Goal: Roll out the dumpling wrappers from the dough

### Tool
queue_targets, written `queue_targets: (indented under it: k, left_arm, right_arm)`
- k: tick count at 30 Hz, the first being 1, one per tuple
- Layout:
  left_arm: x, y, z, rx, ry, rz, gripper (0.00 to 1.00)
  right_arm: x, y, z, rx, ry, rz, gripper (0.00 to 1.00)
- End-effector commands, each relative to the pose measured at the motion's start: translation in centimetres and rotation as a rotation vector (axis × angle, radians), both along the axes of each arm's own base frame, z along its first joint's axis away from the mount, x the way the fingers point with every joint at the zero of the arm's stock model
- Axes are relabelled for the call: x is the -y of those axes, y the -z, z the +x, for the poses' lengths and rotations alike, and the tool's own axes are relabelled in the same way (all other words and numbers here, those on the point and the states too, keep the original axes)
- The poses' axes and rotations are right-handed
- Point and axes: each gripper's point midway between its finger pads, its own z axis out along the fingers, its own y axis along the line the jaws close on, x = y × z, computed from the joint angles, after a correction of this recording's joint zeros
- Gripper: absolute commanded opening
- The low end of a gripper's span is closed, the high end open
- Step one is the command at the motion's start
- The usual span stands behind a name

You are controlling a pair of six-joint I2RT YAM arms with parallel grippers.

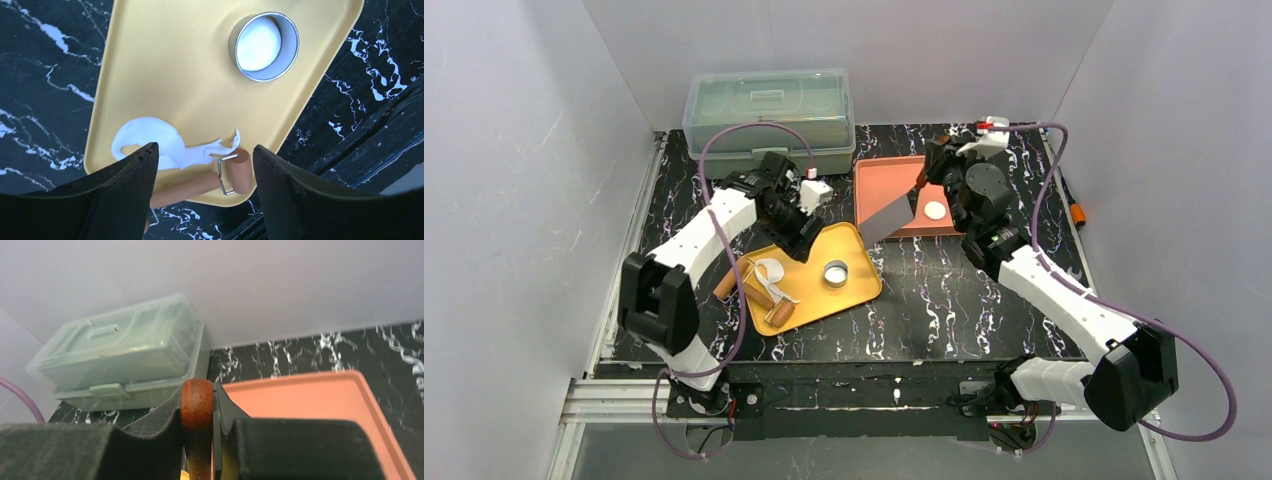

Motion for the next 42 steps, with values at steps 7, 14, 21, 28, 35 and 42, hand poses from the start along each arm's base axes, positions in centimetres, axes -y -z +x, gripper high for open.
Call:
queue_targets:
  k: [7,14,21,28,35,42]
  left_arm:
    - [3.7,1.7,0.6,-0.031,0.088,0.077,0.72]
    - [6.5,3.9,1.2,-0.005,0.162,0.133,0.71]
    - [7.3,5.9,3.3,0.043,0.179,0.192,0.60]
    - [8.0,7.1,3.6,0.032,0.199,0.213,0.48]
    - [7.9,7.1,3.2,0.025,0.201,0.209,0.28]
    - [7.9,6.6,3.1,0.034,0.203,0.202,0.25]
  right_arm:
    - [1.2,4.5,-1.2,-0.100,0.019,0.170,0.01]
    - [2.6,6.8,-2.6,-0.038,0.032,0.163,0.01]
    - [3.4,9.0,-3.3,-0.011,0.022,0.148,0.01]
    - [3.3,9.2,-3.7,0.047,-0.010,0.183,0.01]
    - [3.7,10.9,-3.5,0.047,-0.007,0.203,0.01]
    - [3.8,11.2,-3.4,0.048,-0.010,0.197,0.01]
